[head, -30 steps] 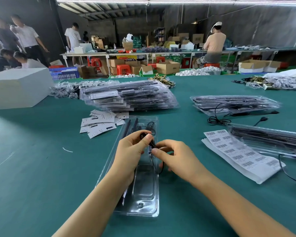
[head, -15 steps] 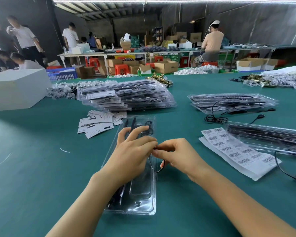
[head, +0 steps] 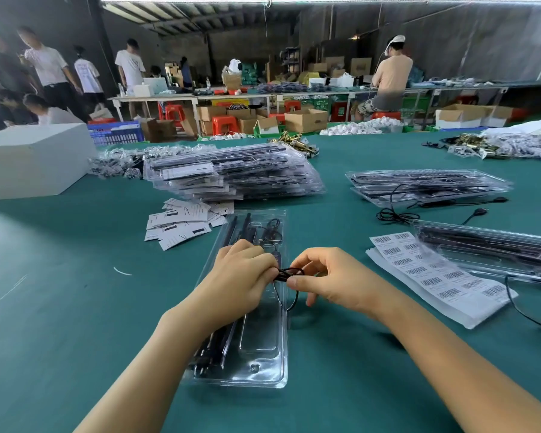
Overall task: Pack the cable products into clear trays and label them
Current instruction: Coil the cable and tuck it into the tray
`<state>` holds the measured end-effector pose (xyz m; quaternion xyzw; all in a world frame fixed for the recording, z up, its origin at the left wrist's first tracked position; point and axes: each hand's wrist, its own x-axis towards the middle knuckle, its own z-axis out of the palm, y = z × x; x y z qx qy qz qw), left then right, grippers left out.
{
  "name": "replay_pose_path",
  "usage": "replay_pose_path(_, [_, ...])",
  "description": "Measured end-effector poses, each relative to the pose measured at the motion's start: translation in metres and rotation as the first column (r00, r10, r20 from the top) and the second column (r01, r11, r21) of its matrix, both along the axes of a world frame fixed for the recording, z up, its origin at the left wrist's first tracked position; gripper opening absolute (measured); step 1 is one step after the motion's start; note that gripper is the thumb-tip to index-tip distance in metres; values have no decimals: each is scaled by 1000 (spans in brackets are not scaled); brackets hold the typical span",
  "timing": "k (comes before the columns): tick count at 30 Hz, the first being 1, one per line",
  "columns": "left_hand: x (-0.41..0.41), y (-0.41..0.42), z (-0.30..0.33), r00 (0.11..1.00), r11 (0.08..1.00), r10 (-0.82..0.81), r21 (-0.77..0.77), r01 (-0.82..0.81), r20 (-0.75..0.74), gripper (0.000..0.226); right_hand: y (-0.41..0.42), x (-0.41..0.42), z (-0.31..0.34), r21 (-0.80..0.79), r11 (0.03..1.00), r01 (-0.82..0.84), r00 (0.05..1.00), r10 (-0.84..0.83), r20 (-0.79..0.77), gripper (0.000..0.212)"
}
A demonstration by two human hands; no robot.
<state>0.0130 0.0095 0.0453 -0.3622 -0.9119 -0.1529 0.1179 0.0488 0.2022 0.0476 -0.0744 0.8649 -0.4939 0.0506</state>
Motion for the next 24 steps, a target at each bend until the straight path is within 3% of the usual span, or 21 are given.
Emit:
replay_pose_path(7, [0, 0, 4, 989, 996, 53, -81, -42, 140, 26, -6, 5, 2, 108, 993, -52, 996, 59, -64, 4])
replay_pose_path(12, [-1, -4, 7, 978, 1000, 3, 13, -6, 208, 34, -7, 8, 3, 117, 989, -94, 991, 104, -85, 3])
replay_pose_path(19, [-6, -10, 4, 897, 980, 33, 161, -115, 440, 37, -7, 9, 5, 137, 986, -93, 995, 97, -25, 12])
replay_pose_path(24, [-6, -11, 5, 931, 984, -21, 172, -45, 365, 19, -4, 7, 5, 54, 995, -81, 996, 79, 44, 10])
